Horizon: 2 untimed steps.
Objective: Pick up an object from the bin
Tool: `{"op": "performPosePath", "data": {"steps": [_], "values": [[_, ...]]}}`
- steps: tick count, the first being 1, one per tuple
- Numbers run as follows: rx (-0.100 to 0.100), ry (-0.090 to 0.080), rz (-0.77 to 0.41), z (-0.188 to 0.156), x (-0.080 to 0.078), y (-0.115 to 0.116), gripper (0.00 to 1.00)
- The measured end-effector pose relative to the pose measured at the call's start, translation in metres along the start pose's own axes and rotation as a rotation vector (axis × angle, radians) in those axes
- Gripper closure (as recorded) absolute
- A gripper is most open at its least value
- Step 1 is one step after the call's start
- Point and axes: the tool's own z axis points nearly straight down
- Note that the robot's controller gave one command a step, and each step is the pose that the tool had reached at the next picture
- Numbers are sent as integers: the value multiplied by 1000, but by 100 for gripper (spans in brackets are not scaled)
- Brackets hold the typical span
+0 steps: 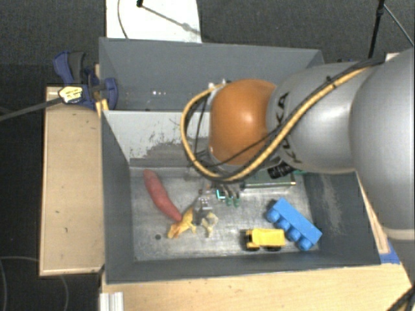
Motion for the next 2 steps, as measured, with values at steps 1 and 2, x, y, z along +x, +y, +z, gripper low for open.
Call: {"op": "performPosePath", "data": {"steps": [1,2], "values": [[0,-1,3,0,0,0,0],[-6,-10,-185,66,43,-37,100]]}}
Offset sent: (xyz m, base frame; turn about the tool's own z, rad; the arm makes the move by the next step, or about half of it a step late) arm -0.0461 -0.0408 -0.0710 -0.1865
